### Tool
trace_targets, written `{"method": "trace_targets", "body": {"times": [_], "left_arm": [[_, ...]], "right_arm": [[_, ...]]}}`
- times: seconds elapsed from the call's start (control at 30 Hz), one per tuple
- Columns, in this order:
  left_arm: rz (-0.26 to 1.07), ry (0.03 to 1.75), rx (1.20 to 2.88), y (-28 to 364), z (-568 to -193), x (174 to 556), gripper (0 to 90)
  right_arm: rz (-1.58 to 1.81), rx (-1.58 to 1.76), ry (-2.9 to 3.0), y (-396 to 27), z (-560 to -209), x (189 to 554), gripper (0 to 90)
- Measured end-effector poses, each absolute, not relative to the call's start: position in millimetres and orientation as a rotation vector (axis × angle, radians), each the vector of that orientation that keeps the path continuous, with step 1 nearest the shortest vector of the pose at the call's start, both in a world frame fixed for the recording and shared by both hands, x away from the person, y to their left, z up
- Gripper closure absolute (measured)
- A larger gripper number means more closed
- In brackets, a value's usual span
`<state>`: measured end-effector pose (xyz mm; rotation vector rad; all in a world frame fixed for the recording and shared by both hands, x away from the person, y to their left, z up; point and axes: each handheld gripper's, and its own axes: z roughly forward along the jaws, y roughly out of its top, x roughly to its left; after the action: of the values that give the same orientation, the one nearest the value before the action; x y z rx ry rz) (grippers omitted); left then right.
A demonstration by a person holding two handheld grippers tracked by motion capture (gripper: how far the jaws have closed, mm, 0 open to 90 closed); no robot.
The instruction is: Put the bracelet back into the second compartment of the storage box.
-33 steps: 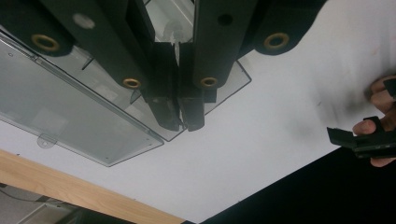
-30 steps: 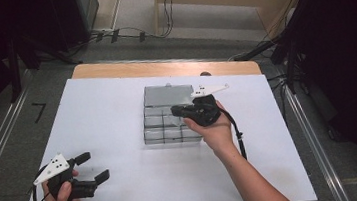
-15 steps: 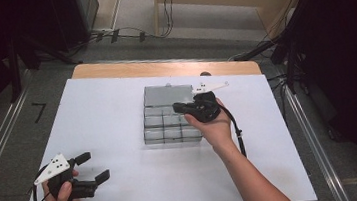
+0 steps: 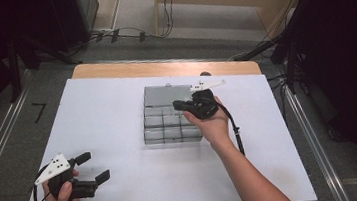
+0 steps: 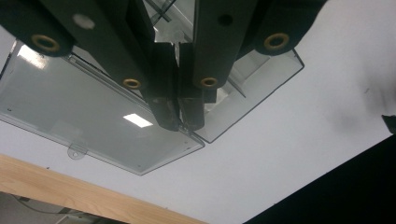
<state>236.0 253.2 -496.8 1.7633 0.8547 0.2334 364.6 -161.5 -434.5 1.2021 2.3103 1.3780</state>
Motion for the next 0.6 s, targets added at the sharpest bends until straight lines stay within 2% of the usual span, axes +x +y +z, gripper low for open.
{"method": "trace_targets", "body": {"times": [0.6], "left_arm": [[0.234, 0.852, 1.763, 252.5, -497.1, 236.5, 0.0]], "right_arm": [[1.344, 1.23, 2.291, -156.9, -449.7, 375.2, 85.7]]}}
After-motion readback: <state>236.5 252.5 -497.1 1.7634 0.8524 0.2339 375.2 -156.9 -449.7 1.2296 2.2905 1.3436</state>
